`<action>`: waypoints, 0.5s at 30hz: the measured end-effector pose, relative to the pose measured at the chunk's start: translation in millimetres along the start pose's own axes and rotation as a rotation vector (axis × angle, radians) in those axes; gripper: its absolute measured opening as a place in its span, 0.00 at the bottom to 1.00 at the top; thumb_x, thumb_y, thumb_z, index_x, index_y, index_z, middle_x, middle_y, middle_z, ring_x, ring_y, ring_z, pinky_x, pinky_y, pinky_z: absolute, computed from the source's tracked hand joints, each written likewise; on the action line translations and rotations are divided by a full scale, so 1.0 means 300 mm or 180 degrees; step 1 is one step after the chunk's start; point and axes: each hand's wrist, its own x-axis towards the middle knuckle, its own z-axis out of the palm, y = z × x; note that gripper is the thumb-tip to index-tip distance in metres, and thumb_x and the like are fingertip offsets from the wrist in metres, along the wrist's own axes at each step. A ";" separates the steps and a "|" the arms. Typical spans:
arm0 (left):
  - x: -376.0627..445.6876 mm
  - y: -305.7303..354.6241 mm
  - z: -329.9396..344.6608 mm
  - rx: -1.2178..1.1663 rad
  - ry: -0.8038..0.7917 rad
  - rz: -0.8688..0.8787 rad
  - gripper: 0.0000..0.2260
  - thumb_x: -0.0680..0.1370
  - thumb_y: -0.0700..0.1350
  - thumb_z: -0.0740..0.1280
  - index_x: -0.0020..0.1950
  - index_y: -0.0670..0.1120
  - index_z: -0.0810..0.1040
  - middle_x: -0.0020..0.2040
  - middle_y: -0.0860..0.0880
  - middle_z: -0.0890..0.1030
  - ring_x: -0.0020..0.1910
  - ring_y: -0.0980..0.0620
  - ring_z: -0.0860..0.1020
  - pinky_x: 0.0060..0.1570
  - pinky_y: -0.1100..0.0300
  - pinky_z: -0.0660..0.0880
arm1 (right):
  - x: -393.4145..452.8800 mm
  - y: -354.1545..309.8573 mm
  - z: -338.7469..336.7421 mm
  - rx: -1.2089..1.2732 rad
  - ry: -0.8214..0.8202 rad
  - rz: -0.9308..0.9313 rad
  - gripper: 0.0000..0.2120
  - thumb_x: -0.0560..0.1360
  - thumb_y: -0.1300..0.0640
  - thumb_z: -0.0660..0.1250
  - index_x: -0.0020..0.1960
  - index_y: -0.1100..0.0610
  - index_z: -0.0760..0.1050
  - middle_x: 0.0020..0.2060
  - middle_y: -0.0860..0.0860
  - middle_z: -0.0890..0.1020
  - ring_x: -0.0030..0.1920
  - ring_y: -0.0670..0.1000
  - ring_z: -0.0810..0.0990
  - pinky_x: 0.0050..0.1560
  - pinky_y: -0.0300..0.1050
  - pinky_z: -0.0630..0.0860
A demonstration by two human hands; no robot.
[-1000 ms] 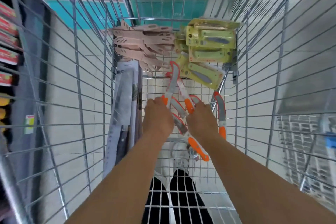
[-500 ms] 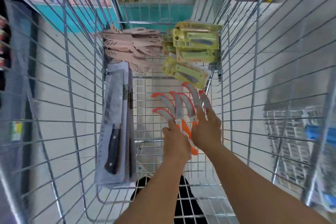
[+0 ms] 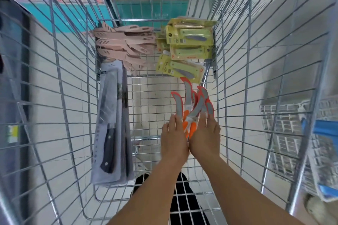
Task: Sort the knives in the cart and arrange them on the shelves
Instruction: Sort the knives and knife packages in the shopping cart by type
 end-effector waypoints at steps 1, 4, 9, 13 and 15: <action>-0.005 -0.012 0.002 0.0089 -0.0001 0.0028 0.32 0.79 0.40 0.60 0.78 0.44 0.45 0.78 0.45 0.48 0.73 0.43 0.54 0.71 0.55 0.54 | 0.001 -0.002 -0.002 -0.0047 0.0000 -0.0085 0.31 0.80 0.51 0.57 0.77 0.52 0.45 0.77 0.52 0.48 0.75 0.57 0.50 0.74 0.54 0.52; -0.007 -0.020 -0.004 0.0101 -0.0178 0.0154 0.33 0.78 0.38 0.60 0.78 0.43 0.44 0.78 0.46 0.47 0.74 0.45 0.53 0.71 0.56 0.54 | 0.004 -0.002 -0.014 -0.0174 -0.0182 -0.0134 0.31 0.79 0.51 0.58 0.77 0.53 0.47 0.77 0.53 0.49 0.75 0.55 0.52 0.74 0.54 0.55; -0.002 -0.008 -0.052 0.0284 -0.0082 0.0244 0.31 0.80 0.42 0.60 0.77 0.43 0.47 0.77 0.44 0.51 0.73 0.44 0.56 0.72 0.55 0.57 | 0.014 -0.024 -0.036 -0.0193 -0.0139 -0.0220 0.32 0.78 0.52 0.59 0.76 0.55 0.49 0.76 0.54 0.51 0.75 0.55 0.52 0.74 0.52 0.55; -0.027 -0.021 -0.120 0.0176 0.0387 0.0066 0.28 0.82 0.45 0.55 0.78 0.44 0.45 0.78 0.47 0.48 0.76 0.48 0.49 0.73 0.57 0.49 | 0.012 -0.103 -0.047 -0.0009 0.0044 -0.0570 0.25 0.78 0.53 0.56 0.74 0.54 0.58 0.74 0.54 0.58 0.73 0.56 0.55 0.73 0.52 0.54; -0.047 -0.046 -0.166 0.0166 0.0729 -0.0061 0.28 0.82 0.44 0.54 0.78 0.46 0.43 0.79 0.48 0.47 0.76 0.50 0.47 0.73 0.57 0.45 | 0.004 -0.157 -0.046 0.0136 0.0012 -0.0800 0.25 0.78 0.53 0.57 0.74 0.51 0.57 0.74 0.52 0.58 0.73 0.56 0.56 0.72 0.55 0.56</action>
